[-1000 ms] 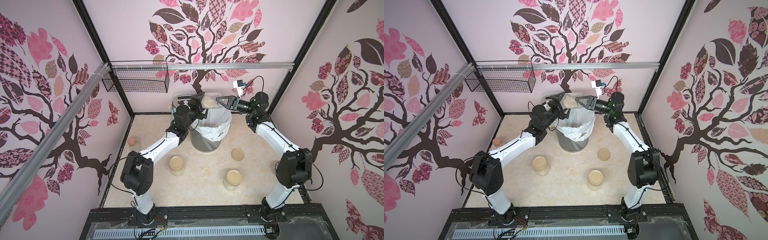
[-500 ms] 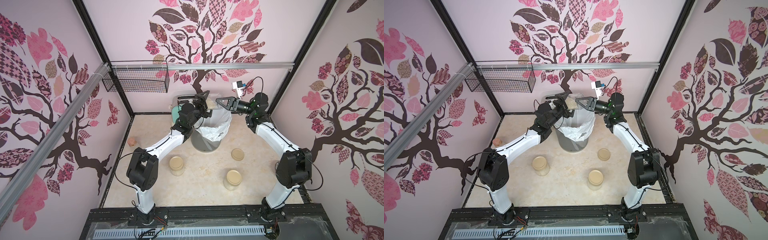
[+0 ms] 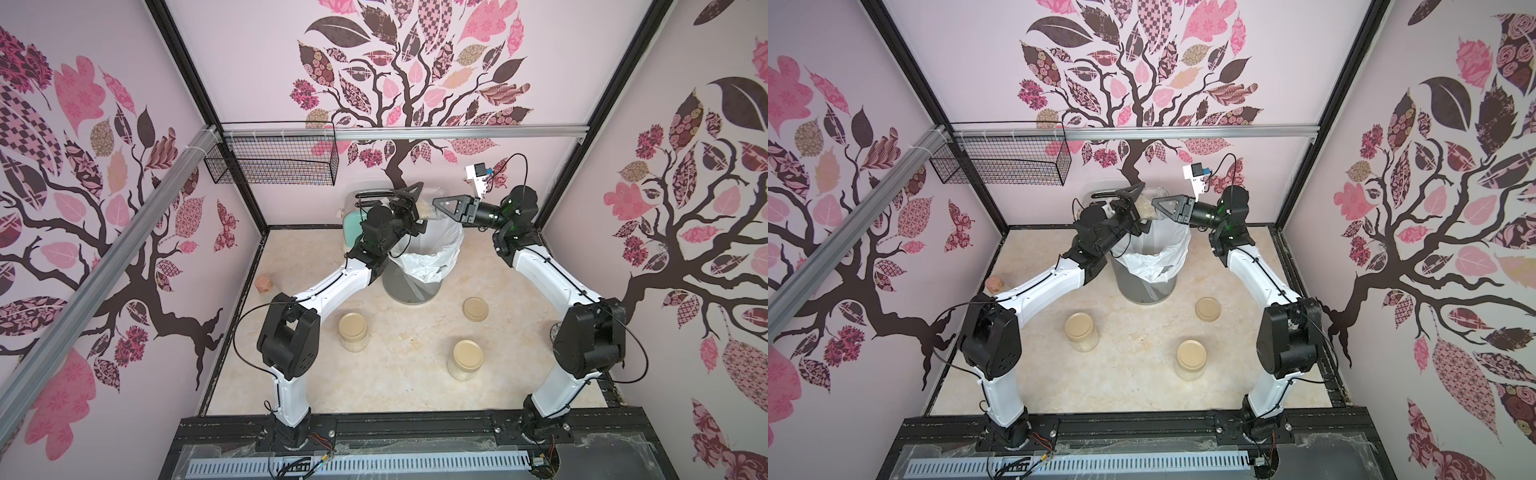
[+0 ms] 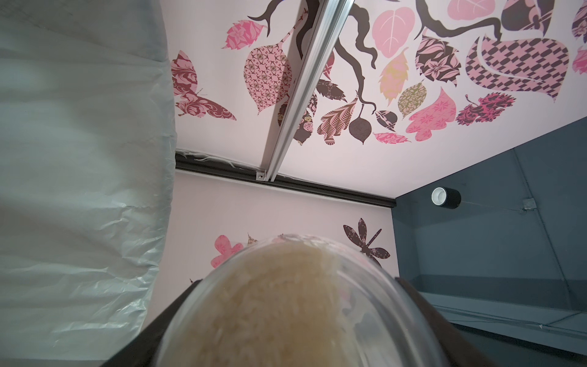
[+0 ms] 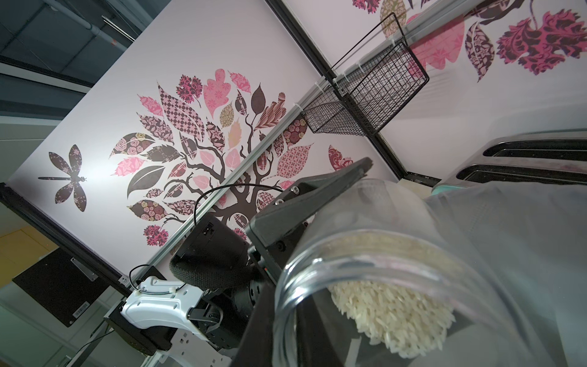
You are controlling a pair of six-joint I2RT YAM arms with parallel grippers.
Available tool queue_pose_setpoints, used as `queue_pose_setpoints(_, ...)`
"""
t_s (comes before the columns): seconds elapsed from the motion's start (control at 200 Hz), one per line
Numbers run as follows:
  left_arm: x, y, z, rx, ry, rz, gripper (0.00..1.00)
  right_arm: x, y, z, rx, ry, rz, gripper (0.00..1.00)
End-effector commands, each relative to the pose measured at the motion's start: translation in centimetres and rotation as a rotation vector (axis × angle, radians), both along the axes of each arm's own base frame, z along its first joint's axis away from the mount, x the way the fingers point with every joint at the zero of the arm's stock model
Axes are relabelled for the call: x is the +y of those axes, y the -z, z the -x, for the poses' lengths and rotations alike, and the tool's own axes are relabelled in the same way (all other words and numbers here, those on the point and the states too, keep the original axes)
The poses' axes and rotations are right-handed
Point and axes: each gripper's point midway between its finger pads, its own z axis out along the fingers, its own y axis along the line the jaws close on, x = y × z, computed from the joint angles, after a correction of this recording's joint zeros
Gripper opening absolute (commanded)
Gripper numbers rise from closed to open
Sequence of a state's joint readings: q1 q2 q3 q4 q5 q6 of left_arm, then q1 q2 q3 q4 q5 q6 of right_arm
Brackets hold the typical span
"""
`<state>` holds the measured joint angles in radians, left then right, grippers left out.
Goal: Empty moldy rice from jars
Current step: Pour the moldy rice from the jar into the trash bin.
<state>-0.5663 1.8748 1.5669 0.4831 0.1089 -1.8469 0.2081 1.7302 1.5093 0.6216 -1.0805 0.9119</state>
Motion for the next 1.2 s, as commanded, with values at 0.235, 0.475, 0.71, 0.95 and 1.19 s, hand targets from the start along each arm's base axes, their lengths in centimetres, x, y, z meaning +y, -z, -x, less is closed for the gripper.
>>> queue_pose_setpoints(0.235, 2.2, -0.2, -0.3, -0.045, -0.079, -0.074, 0.63, -0.4, -1.9, 1.8, -0.102, 0.032, 0.03, 0.71)
queue_pose_setpoints(0.475, 4.2, -0.9, -0.8, -0.065, -0.123, -0.106, 0.62, -0.8, -1.4, 1.8, -0.088, 0.067, 0.091, 1.0)
queue_pose_setpoints(0.71, 5.8, -1.5, -0.6, -0.082, -0.14, -0.188, 0.62, -1.8, -1.6, 2.2, -0.087, 0.106, 0.118, 1.0)
queue_pose_setpoints(0.95, 7.6, -1.8, 0.1, -0.102, -0.164, -0.319, 0.61, -3.9, -2.2, 2.8, -0.093, 0.172, 0.131, 1.0)
queue_pose_setpoints(1.19, 7.7, -2.0, 0.1, -0.13, -0.147, -0.44, 0.61, -5.2, -1.6, 3.2, -0.074, 0.214, 0.139, 1.0)
